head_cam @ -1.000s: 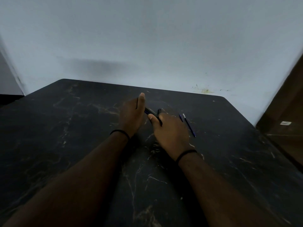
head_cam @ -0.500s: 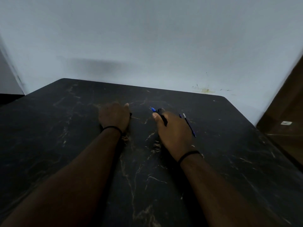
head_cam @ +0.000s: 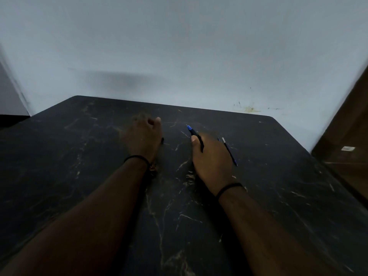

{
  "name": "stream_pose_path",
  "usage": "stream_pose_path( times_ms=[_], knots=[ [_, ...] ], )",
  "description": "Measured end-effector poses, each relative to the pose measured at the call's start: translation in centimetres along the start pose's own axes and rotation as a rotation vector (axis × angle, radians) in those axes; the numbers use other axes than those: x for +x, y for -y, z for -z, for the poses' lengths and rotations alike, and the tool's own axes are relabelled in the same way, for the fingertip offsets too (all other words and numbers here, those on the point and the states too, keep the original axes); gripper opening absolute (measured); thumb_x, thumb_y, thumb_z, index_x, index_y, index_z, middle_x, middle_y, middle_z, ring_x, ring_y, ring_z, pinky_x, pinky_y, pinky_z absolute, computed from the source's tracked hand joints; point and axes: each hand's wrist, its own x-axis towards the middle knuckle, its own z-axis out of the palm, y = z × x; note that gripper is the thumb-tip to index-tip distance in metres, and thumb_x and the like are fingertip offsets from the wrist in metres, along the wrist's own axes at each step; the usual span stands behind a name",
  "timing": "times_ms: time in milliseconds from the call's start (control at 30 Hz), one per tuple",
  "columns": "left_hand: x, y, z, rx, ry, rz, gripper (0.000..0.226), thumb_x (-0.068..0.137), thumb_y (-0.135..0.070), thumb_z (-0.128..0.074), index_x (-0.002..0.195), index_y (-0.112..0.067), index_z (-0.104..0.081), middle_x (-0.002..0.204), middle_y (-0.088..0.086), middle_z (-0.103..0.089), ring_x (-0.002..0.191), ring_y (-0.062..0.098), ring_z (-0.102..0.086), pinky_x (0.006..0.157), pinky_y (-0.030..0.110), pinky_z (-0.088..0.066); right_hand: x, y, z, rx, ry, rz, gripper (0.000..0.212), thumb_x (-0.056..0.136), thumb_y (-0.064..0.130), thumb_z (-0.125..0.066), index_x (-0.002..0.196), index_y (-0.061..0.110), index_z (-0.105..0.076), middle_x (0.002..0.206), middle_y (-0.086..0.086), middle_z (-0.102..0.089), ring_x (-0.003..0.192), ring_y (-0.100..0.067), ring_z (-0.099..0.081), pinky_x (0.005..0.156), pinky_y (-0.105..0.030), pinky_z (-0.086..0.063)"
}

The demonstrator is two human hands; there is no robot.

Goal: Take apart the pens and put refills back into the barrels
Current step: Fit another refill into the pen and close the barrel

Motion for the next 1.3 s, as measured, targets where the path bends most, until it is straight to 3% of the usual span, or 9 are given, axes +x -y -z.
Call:
stream_pose_path(
  times_ms=[167, 267, 400, 467, 633, 967, 1133, 1200, 1300],
  knots=[
    [-1.7, -2.7, -0.3, -0.545, 0.169, -0.045, 0.025, 0.097, -0.033, -0.058, 0.093, -0.011, -0.069, 0.072, 0.000, -0.063, 0.064, 0.014, -0.055, 0.063, 0.035, -0.052, -0.2, 0.3, 0.6, 0.108, -0.090, 0.041, 0.025, 0.105, 0.031, -0.038, 0.109, 0.018, -0.058, 0.094, 0.003, -0.057, 0.087, -0.018, -0.054, 0.070, -0.027, -0.032],
    [-2.2, -3.5, 0.1, -0.886, 0.402, 0.050, 0.027, 0.097, -0.035, -0.058, 0.098, -0.013, -0.075, 0.073, -0.003, -0.071, 0.046, 0.008, -0.040, 0.044, 0.021, -0.034, -0.3, 0.3, 0.7, 0.161, -0.068, 0.057, 0.031, 0.105, 0.035, -0.035, 0.121, 0.022, -0.058, 0.105, 0.003, -0.064, 0.093, -0.016, -0.059, 0.075, -0.026, -0.035],
    [-2.2, -3.6, 0.5, -1.087, 0.704, 0.028, 0.042, 0.092, -0.039, -0.055, 0.121, -0.011, -0.067, 0.121, 0.004, -0.072, 0.048, 0.008, -0.036, 0.046, 0.022, -0.027, -0.2, 0.4, 0.5, 0.238, 0.019, 0.022, 0.030, 0.104, 0.038, -0.035, 0.101, 0.020, -0.059, 0.078, 0.002, -0.060, 0.071, -0.015, -0.057, 0.063, -0.034, -0.041],
    [-2.1, -3.4, 0.4, -1.139, 0.790, 0.026, 0.041, 0.091, -0.035, -0.055, 0.123, -0.011, -0.065, 0.125, 0.007, -0.069, 0.048, 0.007, -0.040, 0.055, 0.027, -0.029, -0.3, 0.8, 0.4, 0.403, 0.074, -0.027, 0.032, 0.104, 0.034, -0.039, 0.091, 0.014, -0.060, 0.070, -0.001, -0.057, 0.066, -0.020, -0.056, 0.062, -0.038, -0.044],
    [-1.7, -3.0, 0.5, -1.301, 0.953, 0.049, 0.031, 0.094, -0.026, -0.052, 0.116, -0.015, -0.071, 0.122, 0.010, -0.070, 0.056, 0.007, -0.054, 0.058, 0.022, -0.037, -0.6, 1.9, 0.7, 0.862, 0.194, -0.157, 0.035, 0.105, 0.026, -0.041, 0.075, 0.017, -0.056, 0.048, 0.012, -0.041, 0.040, 0.001, -0.035, 0.046, -0.018, -0.028],
    [-2.1, -3.8, 0.4, -1.262, 0.767, 0.063, 0.024, 0.101, -0.013, -0.046, 0.086, -0.010, -0.065, 0.083, 0.004, -0.075, 0.037, 0.006, -0.045, 0.044, 0.023, -0.031, -0.5, 1.9, 0.6, 0.852, 0.188, -0.104, 0.028, 0.105, 0.024, -0.044, 0.080, 0.025, -0.057, 0.046, 0.021, -0.050, 0.041, 0.004, -0.044, 0.044, -0.008, -0.032],
    [-2.1, -3.9, 0.4, -1.382, 0.741, 0.133, 0.015, 0.094, -0.014, -0.059, 0.089, -0.006, -0.070, 0.085, 0.008, -0.077, 0.043, 0.004, -0.055, 0.044, 0.015, -0.042, -0.7, 1.4, 0.4, 0.748, 0.115, -0.113, 0.040, 0.105, 0.032, -0.041, 0.087, 0.005, -0.065, 0.063, 0.001, -0.054, 0.048, -0.001, -0.042, 0.048, -0.014, -0.032],
    [-1.9, -3.5, 0.1, -1.315, 0.711, 0.137, 0.015, 0.083, -0.026, -0.068, 0.087, -0.013, -0.076, 0.089, 0.006, -0.076, 0.041, 0.005, -0.044, 0.049, 0.022, -0.035, -0.6, 1.2, 0.2, 0.724, 0.111, -0.123, 0.037, 0.106, 0.030, -0.038, 0.094, 0.010, -0.067, 0.068, 0.001, -0.057, 0.053, -0.001, -0.045, 0.050, -0.014, -0.034],
    [-1.6, -3.1, -0.3, -1.266, 0.644, 0.174, 0.018, 0.076, -0.031, -0.073, 0.085, -0.017, -0.079, 0.064, -0.001, -0.063, 0.040, 0.006, -0.030, 0.048, 0.027, -0.024, -0.4, 1.3, 0.3, 0.700, 0.102, -0.099, 0.021, 0.102, 0.026, -0.049, 0.097, 0.018, -0.067, 0.073, 0.003, -0.060, 0.061, 0.001, -0.050, 0.057, -0.013, -0.040]
  ],
)
